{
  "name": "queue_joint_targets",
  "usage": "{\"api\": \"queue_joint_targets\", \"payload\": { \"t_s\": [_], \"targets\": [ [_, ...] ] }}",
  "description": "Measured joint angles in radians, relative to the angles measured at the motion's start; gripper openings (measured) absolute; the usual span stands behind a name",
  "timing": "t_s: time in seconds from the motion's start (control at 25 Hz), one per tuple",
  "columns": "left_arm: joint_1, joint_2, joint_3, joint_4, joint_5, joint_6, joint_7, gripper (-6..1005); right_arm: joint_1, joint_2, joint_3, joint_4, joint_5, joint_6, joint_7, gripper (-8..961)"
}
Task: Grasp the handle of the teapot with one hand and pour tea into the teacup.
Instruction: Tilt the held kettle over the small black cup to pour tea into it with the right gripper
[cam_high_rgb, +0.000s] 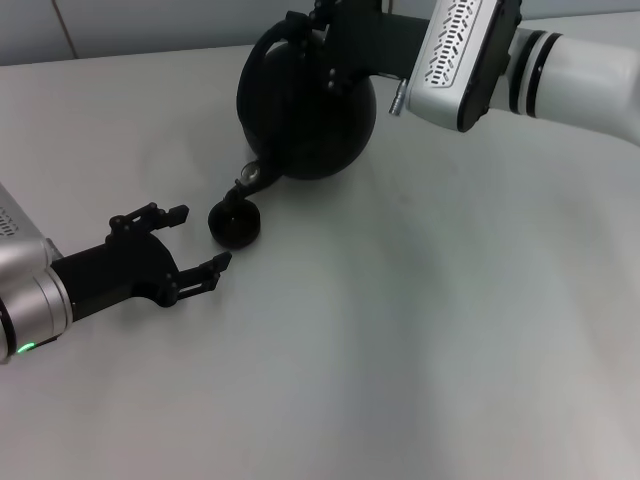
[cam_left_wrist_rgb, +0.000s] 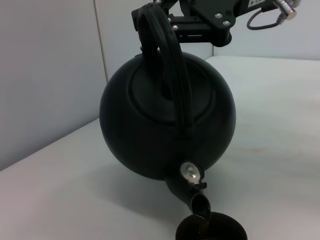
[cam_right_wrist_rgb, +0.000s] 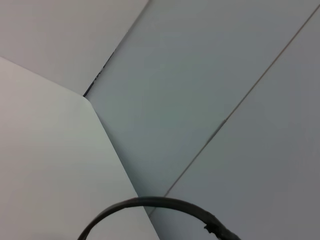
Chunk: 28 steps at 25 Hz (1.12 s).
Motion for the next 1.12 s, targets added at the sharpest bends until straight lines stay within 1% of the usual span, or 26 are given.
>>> {"api": "queue_joint_targets", "payload": {
  "t_s": [0.24,0.48,0.68,0.72,0.76,0.88,0.92,0.96,1.08,1.12],
  "targets": [
    [0.003,0.001,0.0,0.002,0.0,0.0,0.0,808,-0.013,-0.003,0.007,0.002,0.004,-0.007,0.014,88],
    [0.004,0.001,-0.001,0.004,0.0,0.0,0.0,808,-0.033,-0.008,0.013,0.007,0.07,-0.009,0.051,88],
    [0.005,0.0,-0.002,0.002,0.0,0.0,0.0,808,-0.044,-0.011,0.023,0.004,0.08,-0.013,0.132,87],
    [0.005,-0.001,-0.002,0.002,0.0,0.0,0.001,808,-0.051,-0.011,0.055,0.004,0.081,-0.031,0.175,87],
    [0.005,-0.001,-0.002,0.002,0.0,0.0,0.001,808,-0.051,-0.011,0.055,0.004,0.081,-0.031,0.175,87],
    [0.006,-0.002,-0.004,0.004,0.0,0.0,0.001,808,-0.068,-0.011,0.125,0.005,0.081,-0.075,0.23,87],
    [0.006,-0.002,-0.004,0.004,0.0,0.0,0.001,808,-0.084,-0.011,0.18,0.006,0.081,-0.108,0.274,87],
    [0.007,-0.002,-0.004,0.004,0.0,0.0,0.001,808,-0.084,-0.011,0.18,0.006,0.081,-0.108,0.274,87],
    [0.009,-0.002,-0.005,0.005,0.0,0.0,0.002,808,-0.116,-0.011,0.245,0.008,0.082,-0.139,0.316,87],
    [0.012,-0.002,-0.007,0.006,0.0,0.0,0.004,808,-0.141,-0.01,0.271,0.008,0.082,-0.152,0.327,87]
  ]
}}
